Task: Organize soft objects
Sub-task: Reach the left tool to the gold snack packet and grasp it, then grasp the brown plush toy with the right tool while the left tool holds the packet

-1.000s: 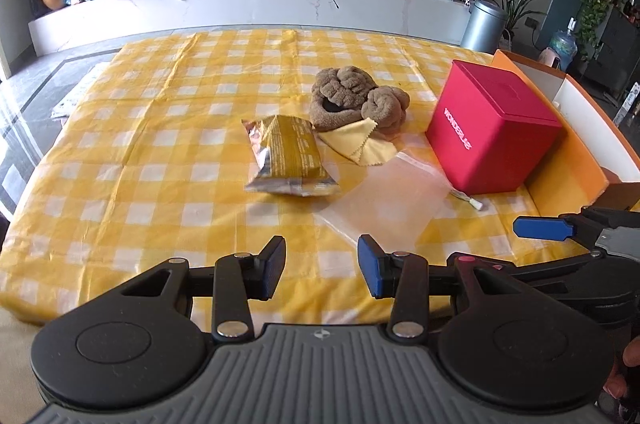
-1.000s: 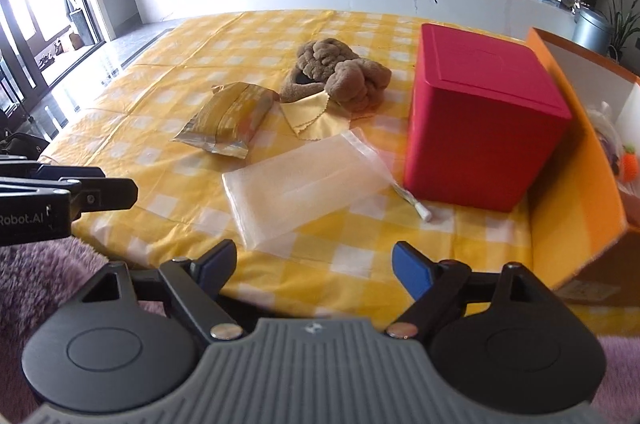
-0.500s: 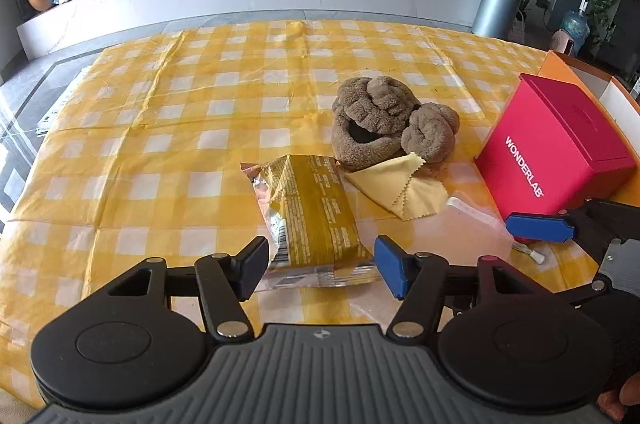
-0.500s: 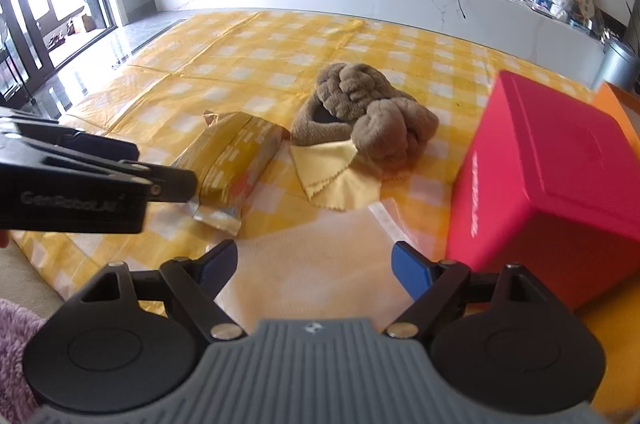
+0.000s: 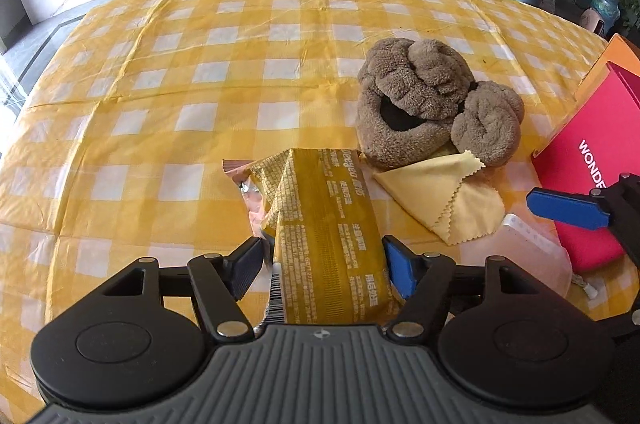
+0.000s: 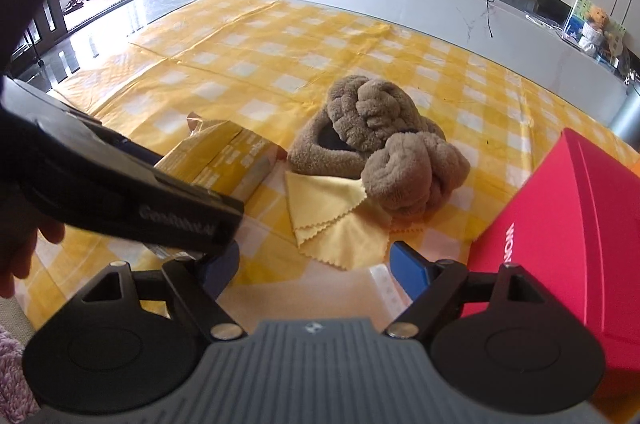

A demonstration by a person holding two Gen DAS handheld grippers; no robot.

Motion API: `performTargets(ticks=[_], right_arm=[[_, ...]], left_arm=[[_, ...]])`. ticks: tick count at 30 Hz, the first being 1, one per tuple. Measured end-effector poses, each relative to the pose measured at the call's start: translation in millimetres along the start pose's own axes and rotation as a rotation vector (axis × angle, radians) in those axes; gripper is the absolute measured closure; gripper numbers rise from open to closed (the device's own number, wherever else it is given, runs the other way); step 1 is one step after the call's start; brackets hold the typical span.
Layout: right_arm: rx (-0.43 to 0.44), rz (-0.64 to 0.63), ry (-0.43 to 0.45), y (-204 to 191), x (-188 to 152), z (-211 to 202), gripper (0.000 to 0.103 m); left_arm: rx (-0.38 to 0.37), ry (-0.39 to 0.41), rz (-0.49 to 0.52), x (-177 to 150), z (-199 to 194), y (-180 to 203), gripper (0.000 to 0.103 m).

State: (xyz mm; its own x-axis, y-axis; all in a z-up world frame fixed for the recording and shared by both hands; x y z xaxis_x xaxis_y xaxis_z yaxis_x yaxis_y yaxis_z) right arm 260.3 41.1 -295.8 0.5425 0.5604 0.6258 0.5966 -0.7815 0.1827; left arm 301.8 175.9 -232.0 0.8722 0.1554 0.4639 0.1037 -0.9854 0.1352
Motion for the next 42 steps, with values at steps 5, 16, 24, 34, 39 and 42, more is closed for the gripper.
performTargets(ticks=[5,16,24,34,39,42], right_arm=[[0.004,-0.068,0.003,0,3,3,0.022],[-0.140,-0.197,0.023,30,35,0,0.034],[-0.170,-0.162,-0.156,45,47,40,0.036],[-0.222,-0.120,-0.188,46,42,52,0.068],[-0.215,-0.108,-0.139,48,47,39,0.078],[-0.211,-0.106,-0.102,44,52,26,0.078]], left_arm=[[-0.017,0.025,-0.027,4,0,-3,0.046],[-0.007,0.137,-0.114,23,-22,-16,0.050],[-0.048,0.138,-0.099,24,-22,-7,0.050],[-0.063,0.124,-0.087,19,-20,-8,0.050],[-0.058,0.139,-0.088,18,-31,-9,0.050],[-0.049,0.153,-0.094,18,-40,-10,0.050]])
Point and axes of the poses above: each gripper's, at about its wrist camera, not at the fingertips, and z roughly the way its jaws point, y to its right, x to its top, the point moved 5 cm from there along z, roughly the way its jaws point, and after that the axes turned 12 degrees about -z, right-handed, at the moved point
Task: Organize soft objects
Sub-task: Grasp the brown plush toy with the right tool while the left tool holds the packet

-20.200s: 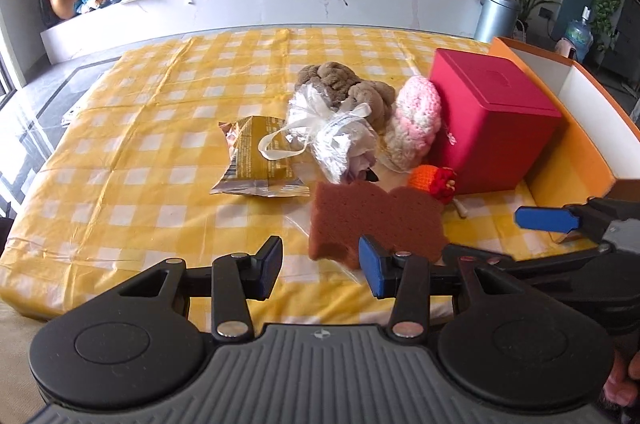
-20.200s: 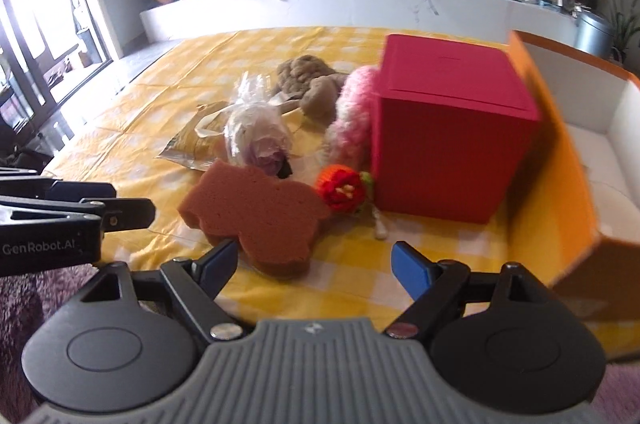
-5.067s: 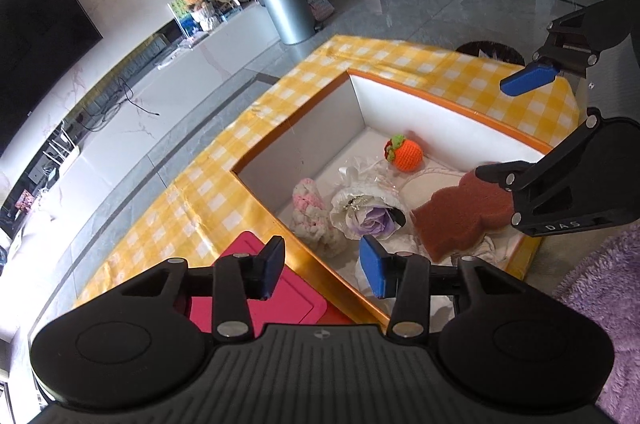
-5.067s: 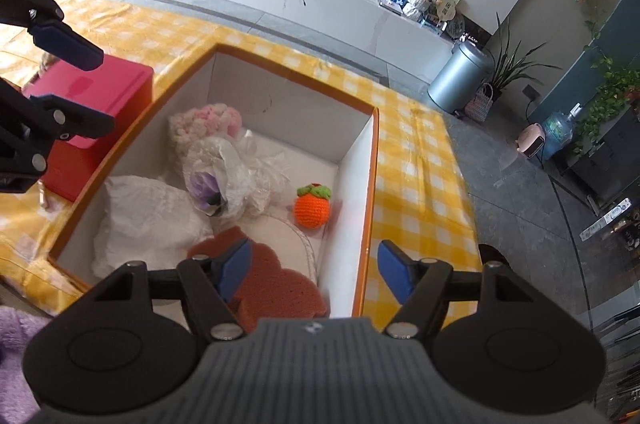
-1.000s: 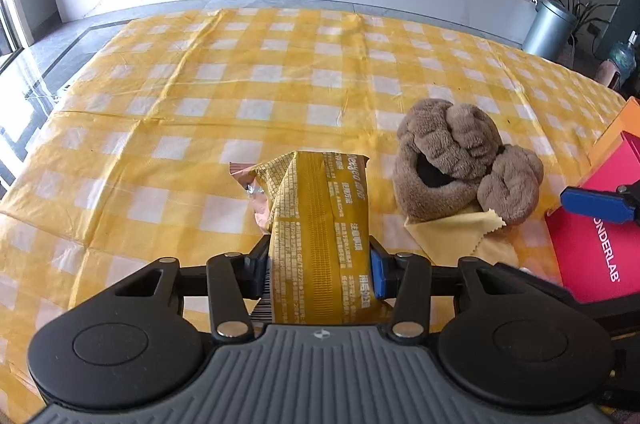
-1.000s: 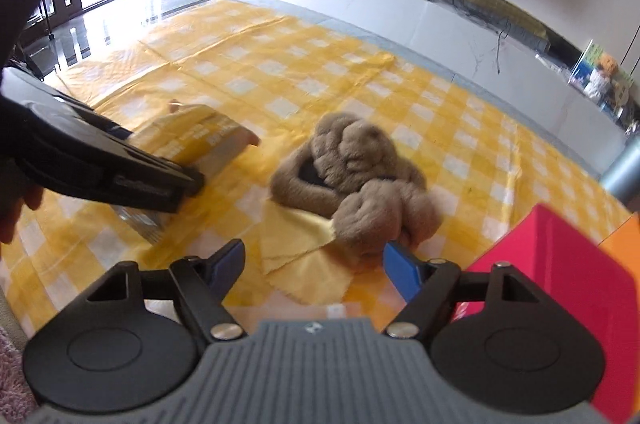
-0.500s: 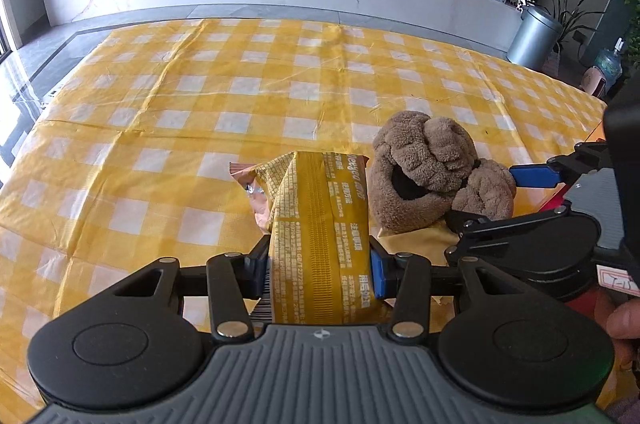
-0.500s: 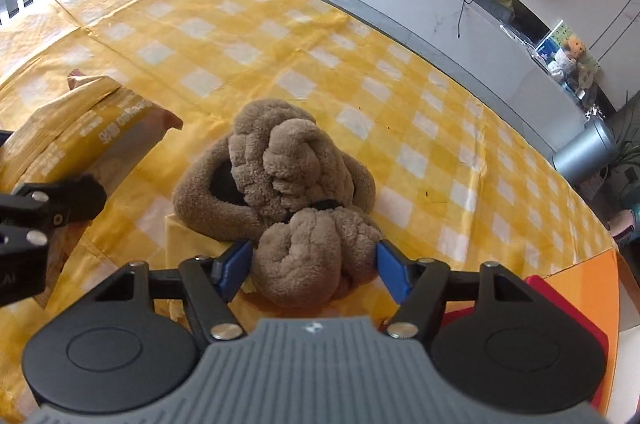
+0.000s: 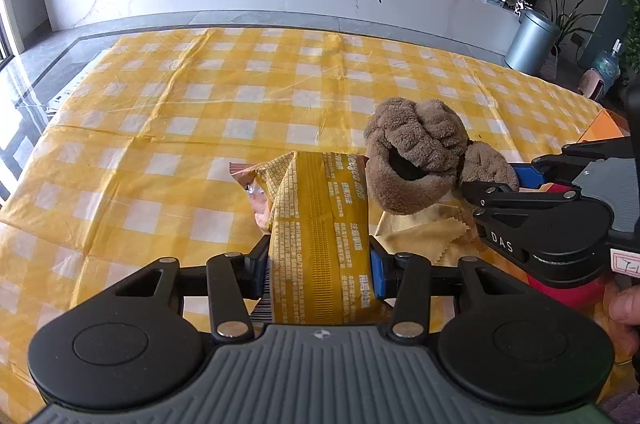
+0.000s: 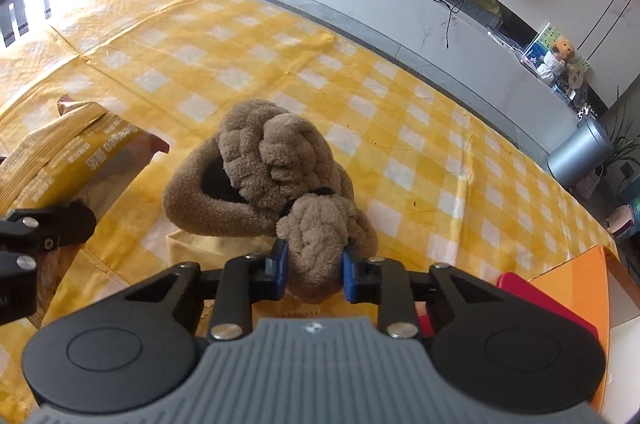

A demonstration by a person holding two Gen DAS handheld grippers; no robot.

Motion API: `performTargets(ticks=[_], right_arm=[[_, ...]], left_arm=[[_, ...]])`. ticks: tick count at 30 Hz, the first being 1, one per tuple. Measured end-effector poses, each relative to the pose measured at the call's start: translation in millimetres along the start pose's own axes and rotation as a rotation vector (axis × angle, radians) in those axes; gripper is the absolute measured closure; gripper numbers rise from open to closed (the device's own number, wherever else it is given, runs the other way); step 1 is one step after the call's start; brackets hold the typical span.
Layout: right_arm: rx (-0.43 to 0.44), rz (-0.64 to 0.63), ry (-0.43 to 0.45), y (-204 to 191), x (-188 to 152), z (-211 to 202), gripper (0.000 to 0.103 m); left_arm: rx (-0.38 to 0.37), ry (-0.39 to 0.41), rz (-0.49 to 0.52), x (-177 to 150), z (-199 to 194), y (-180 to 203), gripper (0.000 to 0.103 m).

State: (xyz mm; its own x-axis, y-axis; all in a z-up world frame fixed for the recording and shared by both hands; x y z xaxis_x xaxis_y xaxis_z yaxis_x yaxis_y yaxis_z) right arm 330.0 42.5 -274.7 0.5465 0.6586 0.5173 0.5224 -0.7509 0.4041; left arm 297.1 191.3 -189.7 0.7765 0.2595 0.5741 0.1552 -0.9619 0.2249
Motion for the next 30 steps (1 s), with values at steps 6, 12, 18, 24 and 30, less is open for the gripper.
performTargets(ticks=[6,12,18,24,30], right_arm=[[0.030,0.034,0.078,-3,5,-38,0.078],[0.125,0.133,0.126,-11,-8,-88,0.078],[0.197,0.230,0.132,-26,-41,-132,0.078],[0.242,0.280,0.131,-39,-78,-171,0.078],[0.237,0.327,0.134,-41,-119,-204,0.078]], left_arm=[[0.016,0.030,-0.022,-2,-30,-3,0.050],[0.033,0.045,-0.045,-15,-67,-7,0.050],[0.050,0.039,-0.062,-43,-98,-8,0.050],[0.034,0.027,-0.052,-73,-123,2,0.050],[0.013,0.023,-0.027,-96,-139,16,0.050]])
Point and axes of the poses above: each gripper's, at about its wrist camera, not at the fingertips, and z roughly the way its jaws point, y to its right, x to its top, the point moved 5 cm from there along z, roughly the way its jaws point, and after that the axes turned 12 degrees about -z, right-handed, at the moved point
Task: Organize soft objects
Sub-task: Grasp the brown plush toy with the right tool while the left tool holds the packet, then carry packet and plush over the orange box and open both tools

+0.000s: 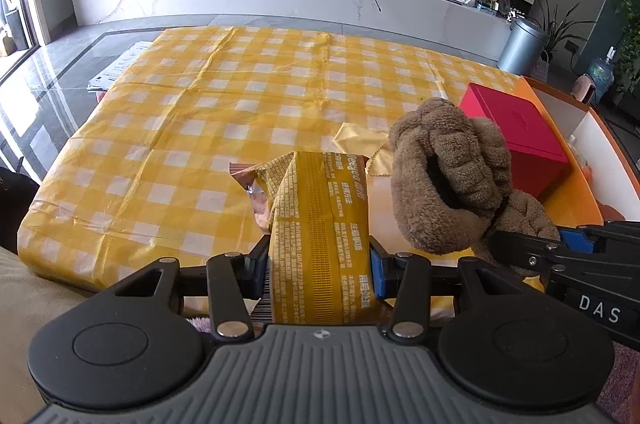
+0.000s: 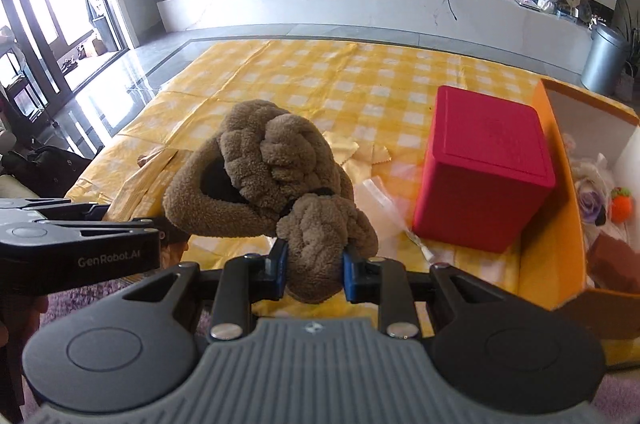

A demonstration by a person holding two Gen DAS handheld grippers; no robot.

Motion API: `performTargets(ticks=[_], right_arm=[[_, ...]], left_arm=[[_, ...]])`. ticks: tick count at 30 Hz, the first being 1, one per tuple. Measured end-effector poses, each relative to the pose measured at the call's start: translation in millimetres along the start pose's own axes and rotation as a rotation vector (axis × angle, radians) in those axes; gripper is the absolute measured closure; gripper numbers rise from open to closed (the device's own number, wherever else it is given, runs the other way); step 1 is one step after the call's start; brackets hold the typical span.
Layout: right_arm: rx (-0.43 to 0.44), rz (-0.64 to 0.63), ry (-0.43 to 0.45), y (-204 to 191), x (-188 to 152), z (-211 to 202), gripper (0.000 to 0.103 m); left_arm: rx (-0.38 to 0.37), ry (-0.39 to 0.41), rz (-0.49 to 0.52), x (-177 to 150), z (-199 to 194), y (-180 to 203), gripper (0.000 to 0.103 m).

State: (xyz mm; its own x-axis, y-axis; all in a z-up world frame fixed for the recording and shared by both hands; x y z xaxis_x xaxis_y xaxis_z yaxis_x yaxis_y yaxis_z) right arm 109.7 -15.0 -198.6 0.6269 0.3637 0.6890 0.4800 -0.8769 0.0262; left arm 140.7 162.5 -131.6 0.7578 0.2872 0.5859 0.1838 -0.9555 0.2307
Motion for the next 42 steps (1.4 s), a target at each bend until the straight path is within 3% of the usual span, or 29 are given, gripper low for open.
performTargets(ticks=[12,23,42], right_arm=[[-0.082,0.099,0.035,41,-61,-55,0.078],[-0.162,0.195,0.088,91,-94,-92,0.078],[-0.328,0.259,0.158,193,-85,-117,0.077]], left_arm=[[-0.096,0.040,0.083,-27,-33,58,0.050],[-0.175,0.067,0.153,-34,-36,124,0.050],[-0.326,0.089,0.280,-7,-5,243,0.050]])
Point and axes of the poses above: each gripper's, at about its wrist camera, not at the fingertips, and z roughly the way its jaws point, y to its right, x to its top, the point moved 5 cm from there along z, roughly the way its jaws point, and after that the axes turned 12 degrees about -z, right-handed, at the moved point
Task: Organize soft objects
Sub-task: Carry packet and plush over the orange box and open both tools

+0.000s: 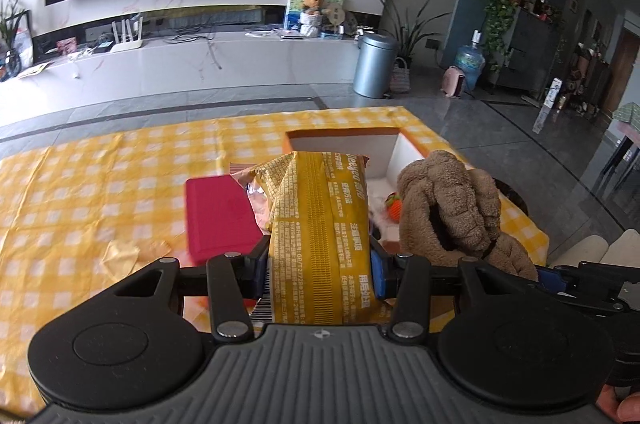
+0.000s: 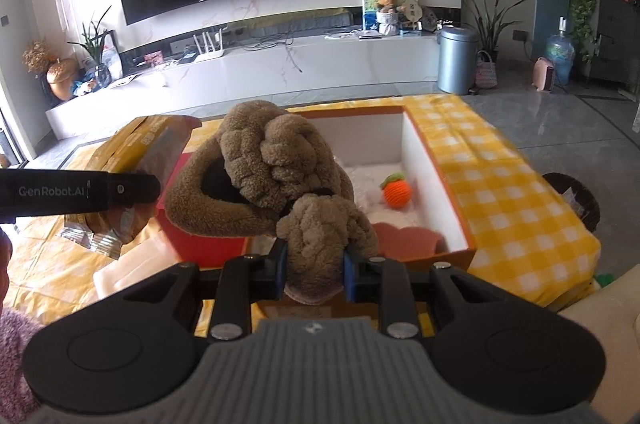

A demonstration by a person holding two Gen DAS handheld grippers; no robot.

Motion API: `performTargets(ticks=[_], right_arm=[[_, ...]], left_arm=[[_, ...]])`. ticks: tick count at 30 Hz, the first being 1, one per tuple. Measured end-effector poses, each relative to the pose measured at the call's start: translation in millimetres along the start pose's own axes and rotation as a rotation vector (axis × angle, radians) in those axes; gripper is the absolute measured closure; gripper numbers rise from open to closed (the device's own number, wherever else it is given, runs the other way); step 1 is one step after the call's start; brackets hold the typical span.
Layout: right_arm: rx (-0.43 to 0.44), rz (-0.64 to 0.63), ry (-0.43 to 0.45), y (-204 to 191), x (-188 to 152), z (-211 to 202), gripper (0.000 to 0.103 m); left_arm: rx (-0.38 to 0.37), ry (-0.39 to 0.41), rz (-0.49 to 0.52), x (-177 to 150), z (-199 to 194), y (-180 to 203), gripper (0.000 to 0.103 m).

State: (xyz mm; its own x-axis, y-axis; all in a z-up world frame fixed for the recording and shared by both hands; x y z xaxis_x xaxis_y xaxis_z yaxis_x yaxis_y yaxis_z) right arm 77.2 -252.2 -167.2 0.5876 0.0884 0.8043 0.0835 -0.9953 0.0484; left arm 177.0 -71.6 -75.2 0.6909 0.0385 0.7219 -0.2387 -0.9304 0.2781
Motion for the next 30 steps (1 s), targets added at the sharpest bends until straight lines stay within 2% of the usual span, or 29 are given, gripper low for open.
performTargets(ticks=[6,16,25,30], right_arm=[[-0.038,0.005,-0.007,31,11,23,0.077],[-0.084,-0.048,-0.070,68,18,81,0.077],[-0.095,-0.154,-0.186,75,11,139,0.076],[-0.094,-0.211,-0.242,74,2,157,0.075]], left_arm=[[-0.024,-0.019,0.050,12,34,24,0.050],[-0.029,-0.096,0.111,16,94,41,0.050],[0.022,-0.208,0.197,-2,143,46,0.050],[0.054,-0.218,0.280,-11,149,53,0.050]])
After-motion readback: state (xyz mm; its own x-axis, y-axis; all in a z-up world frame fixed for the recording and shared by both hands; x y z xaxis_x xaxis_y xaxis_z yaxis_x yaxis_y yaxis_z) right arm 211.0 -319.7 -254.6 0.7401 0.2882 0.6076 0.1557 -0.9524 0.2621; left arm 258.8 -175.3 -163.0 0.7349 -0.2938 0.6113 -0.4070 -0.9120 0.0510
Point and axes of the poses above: each gripper's, at about its wrist camera, not at the fingertips, and z roughly the way its jaws point, y to its right, x to its top, the point moved 5 cm from there along z, roughly the way its jaws point, and after that the axes turned 12 degrees about -z, right-handed, at the moved point
